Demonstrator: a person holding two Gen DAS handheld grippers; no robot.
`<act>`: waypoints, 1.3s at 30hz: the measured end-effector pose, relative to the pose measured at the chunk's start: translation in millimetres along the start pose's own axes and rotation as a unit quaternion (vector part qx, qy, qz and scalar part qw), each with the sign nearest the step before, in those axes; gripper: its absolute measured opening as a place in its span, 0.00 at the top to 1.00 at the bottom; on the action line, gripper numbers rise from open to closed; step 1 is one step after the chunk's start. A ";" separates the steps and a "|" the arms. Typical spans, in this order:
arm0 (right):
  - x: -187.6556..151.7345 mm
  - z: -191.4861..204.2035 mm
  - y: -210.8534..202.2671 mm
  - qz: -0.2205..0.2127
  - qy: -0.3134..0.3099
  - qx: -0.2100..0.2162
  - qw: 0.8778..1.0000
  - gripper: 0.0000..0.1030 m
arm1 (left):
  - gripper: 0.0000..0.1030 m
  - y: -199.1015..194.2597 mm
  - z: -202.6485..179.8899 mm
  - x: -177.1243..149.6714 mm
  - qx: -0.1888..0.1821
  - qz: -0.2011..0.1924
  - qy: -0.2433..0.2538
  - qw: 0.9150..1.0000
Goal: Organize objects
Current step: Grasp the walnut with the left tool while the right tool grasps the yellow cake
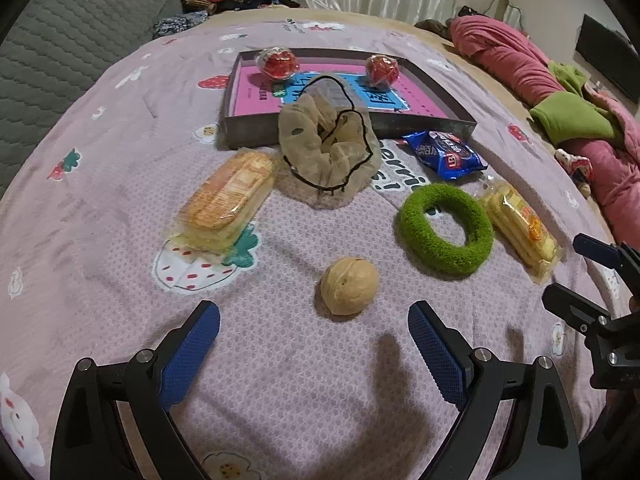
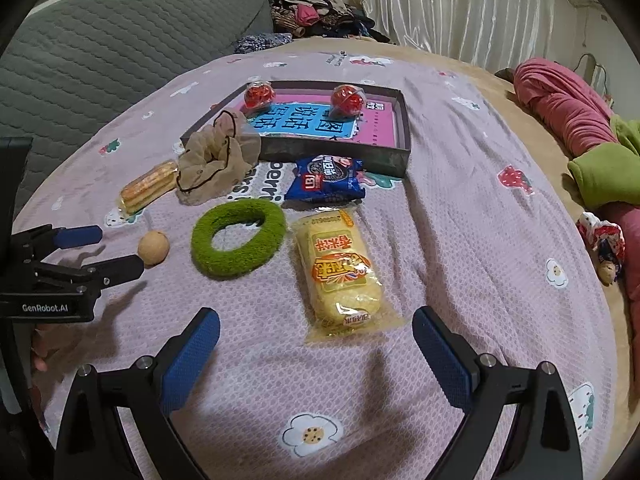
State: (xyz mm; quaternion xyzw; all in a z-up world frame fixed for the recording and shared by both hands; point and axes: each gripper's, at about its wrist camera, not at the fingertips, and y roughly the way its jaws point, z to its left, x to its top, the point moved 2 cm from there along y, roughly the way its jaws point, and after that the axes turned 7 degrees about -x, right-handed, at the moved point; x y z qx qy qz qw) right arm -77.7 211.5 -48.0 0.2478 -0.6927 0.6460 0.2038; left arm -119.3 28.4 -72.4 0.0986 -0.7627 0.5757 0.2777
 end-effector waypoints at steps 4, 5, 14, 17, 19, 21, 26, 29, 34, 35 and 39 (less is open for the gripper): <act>0.8 -2.1 5.9 0.003 0.000 -0.001 1.000 0.05 | 0.07 7.3 -4.9 -0.2 -0.005 0.005 0.004 1.000; 1.1 -2.6 7.2 0.004 0.000 -0.001 1.000 0.05 | 0.07 9.1 -5.9 0.2 -0.006 0.005 0.005 1.000; 5.9 -7.3 18.0 0.006 0.003 0.002 1.000 0.05 | 0.07 23.4 -7.5 4.1 -0.011 0.011 -0.001 1.000; 8.2 -7.9 22.4 0.008 0.002 0.003 1.000 0.05 | 0.07 26.7 -6.2 5.9 -0.012 0.011 -0.004 1.000; 8.9 -8.4 25.6 0.009 0.002 0.004 1.000 0.05 | 0.07 28.5 -6.1 7.0 -0.011 0.010 -0.004 1.000; 10.1 -9.1 29.0 0.011 0.002 0.005 1.000 0.06 | 0.07 30.0 -6.2 7.8 -0.011 0.010 -0.003 1.000; 11.2 -10.7 35.5 0.015 0.003 0.008 1.000 0.09 | 0.07 33.4 -5.1 10.4 -0.014 0.008 -0.005 1.000; 12.4 -11.5 38.7 0.017 0.004 0.009 1.000 0.13 | 0.07 34.6 -6.5 11.6 -0.016 0.008 -0.002 1.000; 13.9 -11.6 43.4 0.021 -0.001 0.013 1.000 0.25 | 0.18 33.7 -10.9 11.9 -0.017 0.002 0.004 1.000; 14.0 -11.2 44.4 0.023 -0.002 0.013 1.000 0.27 | 0.19 34.2 -11.2 12.0 -0.017 0.004 0.004 1.000; 14.2 -9.7 49.3 0.031 -0.005 0.023 0.999 0.41 | 0.37 34.1 -11.9 12.6 -0.022 0.004 0.002 1.000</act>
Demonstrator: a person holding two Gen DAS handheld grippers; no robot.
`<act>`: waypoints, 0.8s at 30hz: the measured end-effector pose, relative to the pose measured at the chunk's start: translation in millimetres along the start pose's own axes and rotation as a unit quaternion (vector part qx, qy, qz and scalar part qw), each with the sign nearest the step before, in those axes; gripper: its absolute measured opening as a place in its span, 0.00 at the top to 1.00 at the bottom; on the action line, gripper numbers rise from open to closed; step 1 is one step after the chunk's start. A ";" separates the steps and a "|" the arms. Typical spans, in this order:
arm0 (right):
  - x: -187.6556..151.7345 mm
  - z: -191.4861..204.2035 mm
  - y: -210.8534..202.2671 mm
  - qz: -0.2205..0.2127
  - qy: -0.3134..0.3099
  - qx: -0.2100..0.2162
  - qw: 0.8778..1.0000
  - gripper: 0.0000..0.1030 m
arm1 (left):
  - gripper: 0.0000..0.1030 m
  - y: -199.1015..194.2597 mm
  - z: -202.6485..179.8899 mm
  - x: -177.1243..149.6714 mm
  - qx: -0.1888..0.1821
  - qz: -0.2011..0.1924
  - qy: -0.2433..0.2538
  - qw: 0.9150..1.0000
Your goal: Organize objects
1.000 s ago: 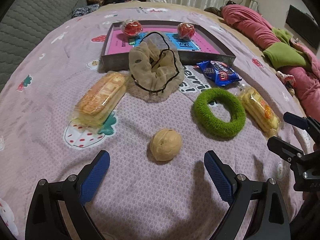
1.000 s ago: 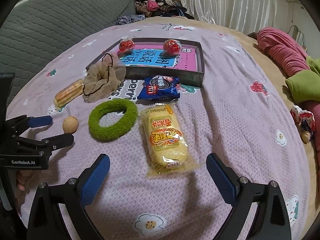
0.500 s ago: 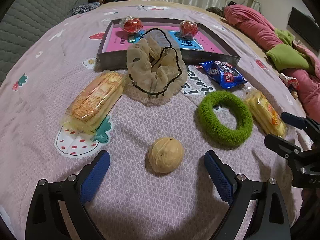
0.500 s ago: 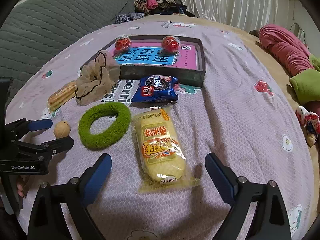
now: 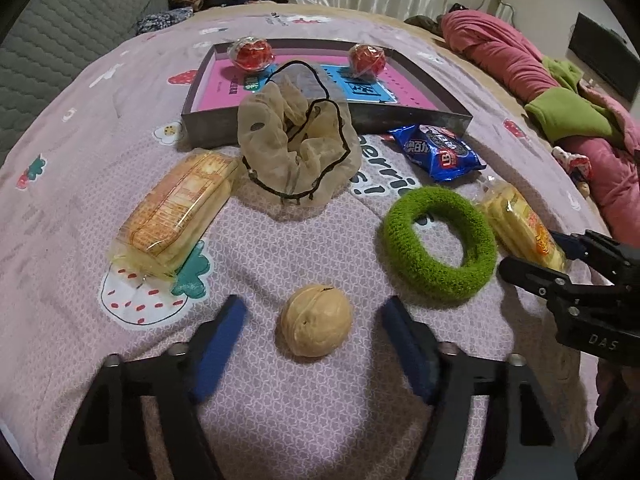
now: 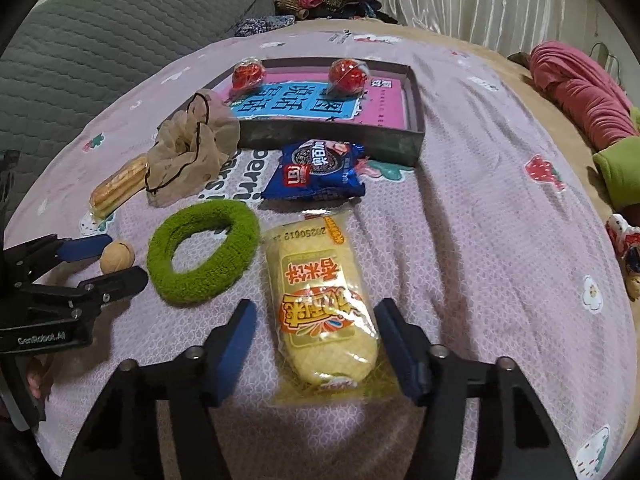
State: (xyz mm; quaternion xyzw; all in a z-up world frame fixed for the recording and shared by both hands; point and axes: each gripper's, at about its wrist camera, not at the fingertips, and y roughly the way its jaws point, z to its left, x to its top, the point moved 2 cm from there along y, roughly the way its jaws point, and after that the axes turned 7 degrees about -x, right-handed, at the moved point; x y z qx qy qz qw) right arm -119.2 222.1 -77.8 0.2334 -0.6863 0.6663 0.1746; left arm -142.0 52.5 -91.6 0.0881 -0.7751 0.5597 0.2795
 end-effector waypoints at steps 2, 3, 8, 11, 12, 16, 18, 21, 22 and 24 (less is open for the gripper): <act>0.9 0.5 0.1 -0.001 -0.002 0.001 1.000 0.44 | 0.42 0.0 0.0 0.7 -0.001 0.000 -0.001 1.000; 1.4 0.8 -0.2 -0.002 -0.001 0.002 1.000 0.48 | 0.46 -0.1 0.2 0.9 -0.001 0.000 -0.002 1.000; 2.1 -1.5 -1.6 0.000 0.008 0.015 1.000 0.57 | 0.64 -1.7 -3.1 -1.3 -0.001 0.002 0.003 1.000; 1.9 -1.0 -2.1 0.000 0.007 0.015 1.000 0.58 | 0.66 -2.4 -4.7 -2.3 0.003 0.002 0.005 1.000; 1.6 -0.8 -2.8 -0.001 0.007 0.015 1.000 0.58 | 0.67 -2.7 -4.6 -2.6 0.003 0.002 0.005 1.000; 0.7 -0.4 -4.4 -0.001 0.011 0.028 1.000 0.60 | 0.67 -3.8 -5.0 -3.2 0.001 0.002 0.003 1.000; 0.7 -0.8 -4.9 -0.002 0.016 0.032 0.999 0.60 | 0.67 -4.9 -5.8 -4.2 0.001 0.001 0.004 1.000; 0.1 -0.3 -6.5 -0.003 0.019 0.037 0.999 0.61 | 0.67 -6.0 -5.2 -5.3 0.000 0.000 0.002 1.000; 0.0 0.1 -7.7 -0.004 0.020 0.039 0.999 0.61 | 0.67 -6.7 -5.3 -5.7 0.000 0.000 0.002 1.000; -0.2 0.5 -9.9 -0.008 0.022 0.038 0.999 0.61 | 0.67 -7.7 -5.3 -6.4 -0.002 -0.001 0.000 1.000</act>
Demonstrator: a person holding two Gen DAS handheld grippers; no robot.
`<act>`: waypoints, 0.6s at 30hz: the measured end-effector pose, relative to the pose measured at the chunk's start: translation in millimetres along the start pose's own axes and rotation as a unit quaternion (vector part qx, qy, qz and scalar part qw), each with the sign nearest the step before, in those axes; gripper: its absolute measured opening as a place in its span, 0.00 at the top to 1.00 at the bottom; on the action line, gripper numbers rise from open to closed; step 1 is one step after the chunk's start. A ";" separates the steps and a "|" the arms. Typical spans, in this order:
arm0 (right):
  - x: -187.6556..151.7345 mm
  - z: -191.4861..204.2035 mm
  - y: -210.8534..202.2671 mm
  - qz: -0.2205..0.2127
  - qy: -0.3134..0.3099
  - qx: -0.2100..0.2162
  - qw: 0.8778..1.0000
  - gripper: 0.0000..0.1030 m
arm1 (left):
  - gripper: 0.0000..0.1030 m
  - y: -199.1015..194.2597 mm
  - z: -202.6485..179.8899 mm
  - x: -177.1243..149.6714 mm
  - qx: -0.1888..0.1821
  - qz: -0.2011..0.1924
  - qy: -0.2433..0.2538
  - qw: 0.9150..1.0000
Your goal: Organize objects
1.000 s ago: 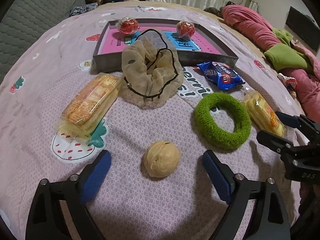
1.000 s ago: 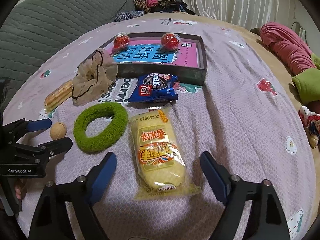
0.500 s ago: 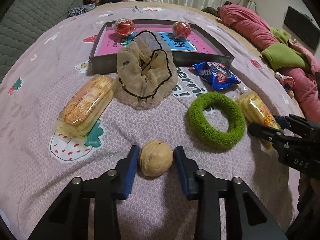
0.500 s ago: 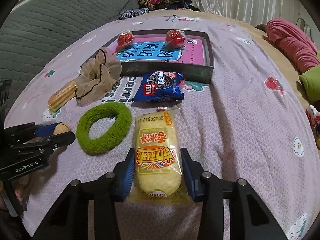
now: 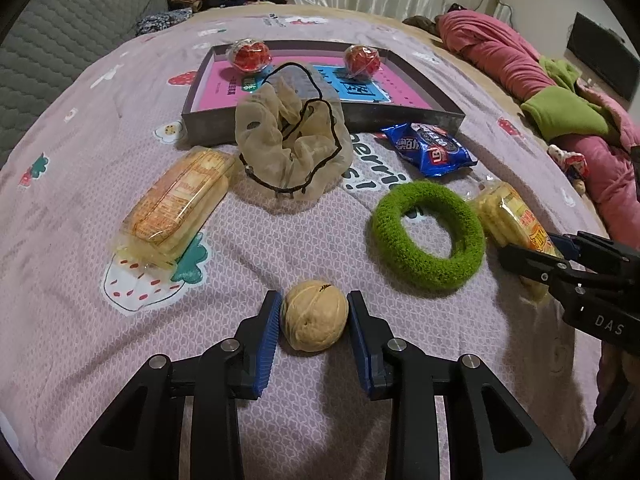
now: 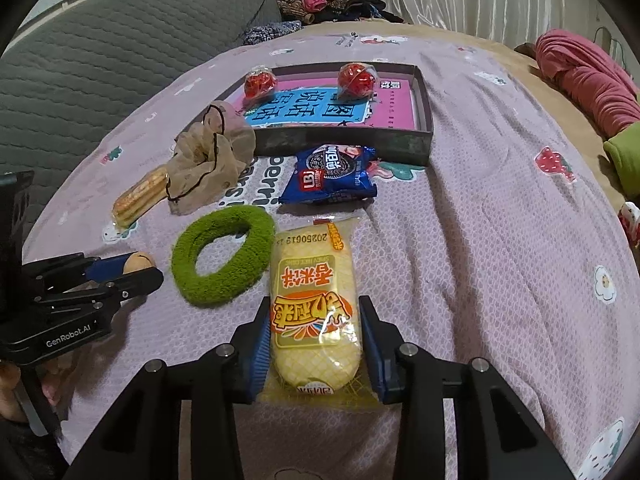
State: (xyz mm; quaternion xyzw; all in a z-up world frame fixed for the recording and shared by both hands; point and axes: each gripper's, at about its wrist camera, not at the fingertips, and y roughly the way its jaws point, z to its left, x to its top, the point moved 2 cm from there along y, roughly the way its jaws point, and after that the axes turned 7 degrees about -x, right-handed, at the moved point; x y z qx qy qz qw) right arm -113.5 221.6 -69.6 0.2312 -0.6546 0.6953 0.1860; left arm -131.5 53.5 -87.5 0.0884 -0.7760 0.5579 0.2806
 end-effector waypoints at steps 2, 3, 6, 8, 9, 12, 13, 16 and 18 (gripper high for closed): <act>-0.1 0.1 -2.1 -0.003 0.002 0.004 1.000 0.61 | 0.67 -1.7 -0.9 -0.9 0.001 -0.002 0.001 1.000; -0.3 0.2 -3.4 -0.005 0.002 0.004 1.000 0.62 | 0.67 -2.3 -1.1 -1.3 0.000 -0.002 0.001 1.000; -1.1 0.5 -6.9 -0.009 0.002 0.003 1.000 0.62 | 0.67 -5.1 -1.8 -1.5 -0.001 -0.004 -0.001 1.000; -1.9 0.7 -9.3 -0.011 0.004 0.005 1.000 0.62 | 0.67 -8.1 -2.0 -1.2 -0.001 -0.008 -0.002 1.000; -2.3 0.8 -10.8 -0.012 0.005 0.005 1.000 0.62 | 0.67 -9.4 -2.3 -0.9 -0.001 -0.009 -0.001 1.000; -3.0 1.7 -16.5 -0.017 0.005 0.003 1.000 0.62 | 0.67 -15.3 -3.5 0.8 0.001 -0.015 0.000 1.000; -3.0 1.9 -18.8 -0.018 0.006 0.004 1.000 0.62 | 0.67 -17.5 -4.0 1.4 0.002 -0.017 0.001 1.000; -2.3 2.3 -27.1 -0.027 0.009 0.007 1.000 0.62 | 0.67 -24.4 -4.8 3.6 0.002 -0.023 0.001 1.000; -1.1 3.7 -32.2 -0.031 0.007 0.007 0.999 0.62 | 0.67 -28.7 -6.3 5.5 0.003 -0.025 0.002 1.000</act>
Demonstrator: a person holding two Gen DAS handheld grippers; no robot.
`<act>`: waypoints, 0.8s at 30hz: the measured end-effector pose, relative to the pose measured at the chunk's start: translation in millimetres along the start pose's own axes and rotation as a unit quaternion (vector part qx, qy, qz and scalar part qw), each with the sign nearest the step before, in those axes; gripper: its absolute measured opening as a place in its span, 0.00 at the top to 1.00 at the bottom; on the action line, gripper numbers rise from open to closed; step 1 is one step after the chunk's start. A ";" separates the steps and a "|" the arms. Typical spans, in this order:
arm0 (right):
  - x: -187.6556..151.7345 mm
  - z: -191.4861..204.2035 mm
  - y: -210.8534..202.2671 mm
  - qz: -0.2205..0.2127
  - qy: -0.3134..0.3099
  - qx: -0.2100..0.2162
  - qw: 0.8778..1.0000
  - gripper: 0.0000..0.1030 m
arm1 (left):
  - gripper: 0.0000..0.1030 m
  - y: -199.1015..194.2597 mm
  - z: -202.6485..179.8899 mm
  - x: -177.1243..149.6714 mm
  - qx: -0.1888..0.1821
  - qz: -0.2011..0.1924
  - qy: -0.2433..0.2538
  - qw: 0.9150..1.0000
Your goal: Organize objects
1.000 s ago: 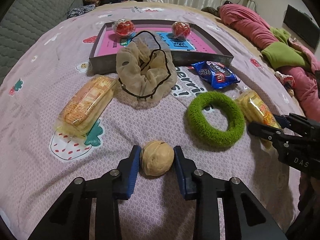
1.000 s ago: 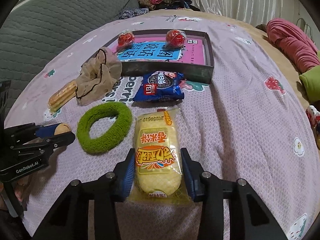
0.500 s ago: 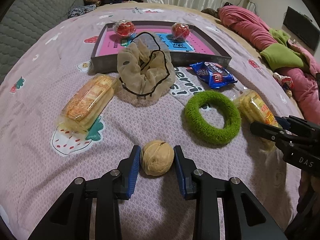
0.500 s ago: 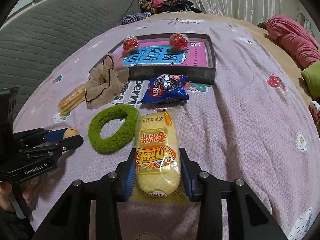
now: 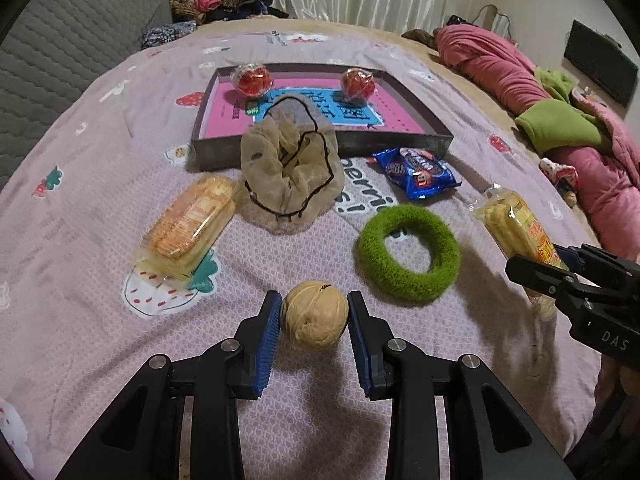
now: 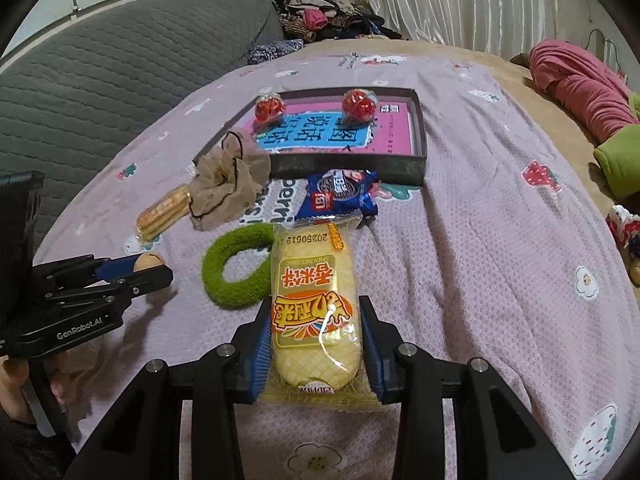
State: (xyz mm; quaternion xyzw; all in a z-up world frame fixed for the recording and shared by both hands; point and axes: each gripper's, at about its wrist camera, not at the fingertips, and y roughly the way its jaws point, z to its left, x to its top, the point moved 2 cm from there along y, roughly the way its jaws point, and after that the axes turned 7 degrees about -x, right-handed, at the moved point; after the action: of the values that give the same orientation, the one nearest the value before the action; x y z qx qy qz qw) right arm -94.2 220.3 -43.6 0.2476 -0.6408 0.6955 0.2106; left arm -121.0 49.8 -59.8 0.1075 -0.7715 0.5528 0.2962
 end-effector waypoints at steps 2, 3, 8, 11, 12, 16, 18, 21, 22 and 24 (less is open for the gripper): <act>1.2 1.1 -4.1 -0.003 -0.001 -0.002 1.000 0.62 | 0.67 -4.1 -1.6 2.4 0.001 -0.004 0.002 1.000; 1.7 1.9 -5.8 -0.004 -0.001 -0.002 1.000 0.62 | 0.67 -6.8 -2.4 3.7 0.001 -0.006 0.002 1.000; 4.8 5.8 -16.9 -0.012 -0.001 -0.003 1.000 0.62 | 0.67 -17.8 -5.7 9.9 0.004 -0.015 0.008 1.000; 8.0 7.8 -22.5 -0.018 -0.002 -0.004 1.000 0.62 | 0.67 -25.4 -6.9 14.4 0.005 -0.021 0.009 1.000; 9.5 8.4 -24.9 -0.020 -0.002 -0.004 1.000 0.62 | 0.67 -27.4 -7.5 15.8 0.005 -0.023 0.009 1.000; 14.9 11.8 -34.1 -0.029 -0.004 -0.004 1.000 0.62 | 0.67 -37.5 -11.5 23.5 0.008 -0.032 0.012 0.999; 18.0 13.4 -37.7 -0.034 -0.005 -0.004 0.999 0.62 | 0.67 -41.1 -12.6 26.3 0.008 -0.034 0.012 0.999; 24.9 16.0 -43.2 -0.041 -0.005 -0.005 0.999 0.62 | 0.67 -47.8 -14.6 31.3 0.011 -0.039 0.013 0.999; 27.2 16.6 -45.6 -0.043 -0.005 -0.005 0.999 0.62 | 0.67 -50.4 -14.6 33.6 0.011 -0.041 0.013 0.999; 31.3 17.4 -49.5 -0.048 -0.005 -0.005 0.999 0.62 | 0.67 -54.3 -14.7 36.6 0.011 -0.044 0.011 0.999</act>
State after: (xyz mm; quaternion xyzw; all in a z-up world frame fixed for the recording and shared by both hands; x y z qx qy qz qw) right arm -87.4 206.7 15.6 0.2805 -0.6328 0.6801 0.2415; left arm -118.6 49.3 7.3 0.1384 -0.7564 0.5491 0.3274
